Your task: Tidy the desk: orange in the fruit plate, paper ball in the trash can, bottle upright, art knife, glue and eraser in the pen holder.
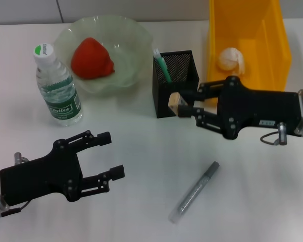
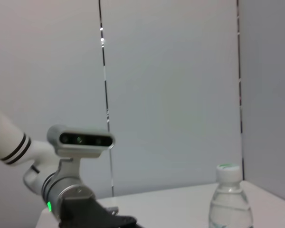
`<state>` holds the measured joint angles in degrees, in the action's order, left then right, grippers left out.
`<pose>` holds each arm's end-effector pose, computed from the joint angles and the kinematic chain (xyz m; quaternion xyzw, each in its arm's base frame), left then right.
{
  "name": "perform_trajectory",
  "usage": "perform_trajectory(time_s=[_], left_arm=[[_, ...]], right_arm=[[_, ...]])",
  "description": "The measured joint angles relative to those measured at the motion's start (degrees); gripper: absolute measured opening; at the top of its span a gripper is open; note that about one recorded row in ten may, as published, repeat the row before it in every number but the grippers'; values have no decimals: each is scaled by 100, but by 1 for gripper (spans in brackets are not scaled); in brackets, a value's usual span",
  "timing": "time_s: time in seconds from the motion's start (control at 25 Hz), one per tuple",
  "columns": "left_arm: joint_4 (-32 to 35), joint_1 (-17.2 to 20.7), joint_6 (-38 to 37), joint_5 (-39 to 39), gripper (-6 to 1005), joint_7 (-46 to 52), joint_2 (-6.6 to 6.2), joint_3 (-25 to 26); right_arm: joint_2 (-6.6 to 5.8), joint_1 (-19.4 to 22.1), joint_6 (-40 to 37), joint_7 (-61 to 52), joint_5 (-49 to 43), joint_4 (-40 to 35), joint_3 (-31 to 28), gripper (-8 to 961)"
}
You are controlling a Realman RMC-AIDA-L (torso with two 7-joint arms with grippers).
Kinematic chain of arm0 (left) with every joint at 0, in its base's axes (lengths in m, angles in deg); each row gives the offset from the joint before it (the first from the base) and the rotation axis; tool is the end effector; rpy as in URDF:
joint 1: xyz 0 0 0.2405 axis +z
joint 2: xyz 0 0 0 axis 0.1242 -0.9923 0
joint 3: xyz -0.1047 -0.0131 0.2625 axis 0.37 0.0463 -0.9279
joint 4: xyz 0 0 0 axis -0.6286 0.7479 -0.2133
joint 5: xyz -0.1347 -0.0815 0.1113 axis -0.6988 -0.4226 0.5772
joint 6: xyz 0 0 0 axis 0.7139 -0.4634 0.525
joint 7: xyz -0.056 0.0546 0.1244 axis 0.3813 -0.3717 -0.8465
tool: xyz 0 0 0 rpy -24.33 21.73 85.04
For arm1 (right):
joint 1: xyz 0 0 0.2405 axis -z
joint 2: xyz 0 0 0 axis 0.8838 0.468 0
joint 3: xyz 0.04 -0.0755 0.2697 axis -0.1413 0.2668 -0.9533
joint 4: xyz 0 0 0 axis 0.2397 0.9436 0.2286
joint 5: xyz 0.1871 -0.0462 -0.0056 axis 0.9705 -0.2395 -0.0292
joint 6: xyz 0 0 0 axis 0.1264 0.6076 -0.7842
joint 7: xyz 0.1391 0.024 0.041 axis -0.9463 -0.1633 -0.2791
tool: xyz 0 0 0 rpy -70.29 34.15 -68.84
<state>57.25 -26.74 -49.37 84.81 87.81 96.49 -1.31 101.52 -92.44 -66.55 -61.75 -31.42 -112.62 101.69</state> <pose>-0.3030 0.2327 -0.0332 -0.9112 -0.1613 -0.3618 0.1132 0.2277 0.3113 -0.0310 -0.9338 0.0556 0.3439 0.0817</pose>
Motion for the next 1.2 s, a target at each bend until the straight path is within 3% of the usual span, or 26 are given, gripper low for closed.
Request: perform_trajectory(time_s=[0.44,0.84,1.2], left_arm=[[-8,-4,0,0,803,8,0,0],[-9,-17,-32,0,802,-3,0,-4],[-9,-20,-64,0,802,-58,9,-13]], right_arm=[[27,-48,548,330,565,542,-605,250],[13,-504,1525,189,841,876,-558,250],[12,-627,2128,229,824,885,-285,258]])
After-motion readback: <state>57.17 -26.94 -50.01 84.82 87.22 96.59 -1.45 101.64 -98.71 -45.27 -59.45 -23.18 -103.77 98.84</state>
